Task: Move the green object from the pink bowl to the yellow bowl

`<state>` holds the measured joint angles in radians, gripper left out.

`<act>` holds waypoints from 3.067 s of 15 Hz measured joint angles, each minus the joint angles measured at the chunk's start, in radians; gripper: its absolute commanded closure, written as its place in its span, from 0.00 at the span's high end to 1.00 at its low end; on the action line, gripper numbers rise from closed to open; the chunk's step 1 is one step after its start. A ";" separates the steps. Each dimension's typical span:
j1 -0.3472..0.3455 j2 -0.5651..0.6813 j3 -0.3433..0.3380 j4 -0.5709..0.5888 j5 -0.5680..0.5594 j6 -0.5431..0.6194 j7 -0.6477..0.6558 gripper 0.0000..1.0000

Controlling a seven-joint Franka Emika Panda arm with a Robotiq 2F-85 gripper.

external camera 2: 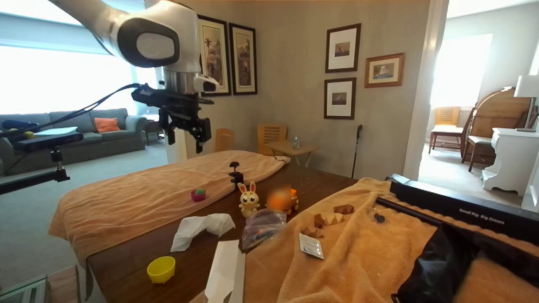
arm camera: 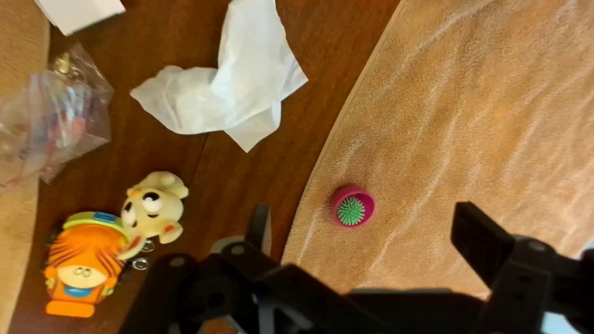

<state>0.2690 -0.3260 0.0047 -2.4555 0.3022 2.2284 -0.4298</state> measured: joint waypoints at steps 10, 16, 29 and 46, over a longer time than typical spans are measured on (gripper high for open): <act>0.050 0.197 0.081 0.072 0.124 0.106 -0.086 1.00; 0.044 0.268 0.101 0.106 0.131 0.167 -0.175 1.00; -0.018 0.654 0.222 0.416 -0.003 0.173 -0.241 1.00; -0.007 0.773 0.263 0.485 -0.248 0.195 -0.114 1.00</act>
<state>0.2623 0.4472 0.2679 -1.9703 0.0538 2.4233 -0.5441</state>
